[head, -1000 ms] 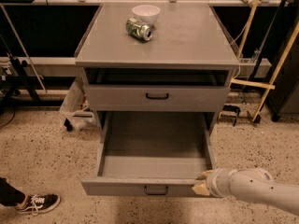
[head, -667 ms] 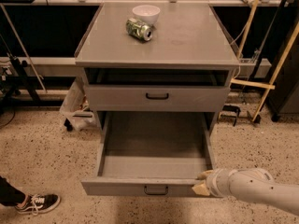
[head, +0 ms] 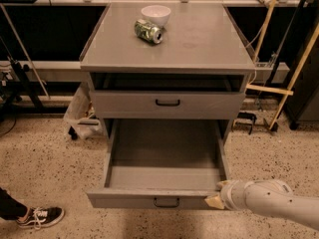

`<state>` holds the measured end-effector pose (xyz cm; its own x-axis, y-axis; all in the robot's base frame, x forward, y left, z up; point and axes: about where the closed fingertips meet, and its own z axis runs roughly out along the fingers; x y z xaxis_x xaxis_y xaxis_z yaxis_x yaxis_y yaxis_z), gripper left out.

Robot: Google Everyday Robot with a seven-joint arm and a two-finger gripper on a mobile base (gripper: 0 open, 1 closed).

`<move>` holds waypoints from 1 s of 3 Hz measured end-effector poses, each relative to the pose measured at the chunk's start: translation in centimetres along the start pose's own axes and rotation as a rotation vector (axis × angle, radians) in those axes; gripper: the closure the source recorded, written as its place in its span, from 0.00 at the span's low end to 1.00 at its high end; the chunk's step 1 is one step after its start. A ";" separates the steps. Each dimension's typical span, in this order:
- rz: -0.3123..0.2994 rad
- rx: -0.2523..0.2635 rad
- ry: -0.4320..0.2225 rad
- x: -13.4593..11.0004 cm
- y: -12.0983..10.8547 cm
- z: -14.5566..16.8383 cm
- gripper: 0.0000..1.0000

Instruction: Open middle drawer

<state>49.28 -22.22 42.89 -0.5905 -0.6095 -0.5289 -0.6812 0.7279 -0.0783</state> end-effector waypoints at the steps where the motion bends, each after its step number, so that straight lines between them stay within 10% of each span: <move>1: 0.000 0.000 0.000 0.0 0.0 0.0 0.00; 3: -0.007 0.006 -0.015 -0.3 0.1 -0.4 0.00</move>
Offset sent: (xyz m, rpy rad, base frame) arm 0.0000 0.0000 0.0000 0.0000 0.0000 0.0000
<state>49.24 -22.11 43.39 -0.5790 -0.6097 -0.5412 -0.6825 0.7256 -0.0872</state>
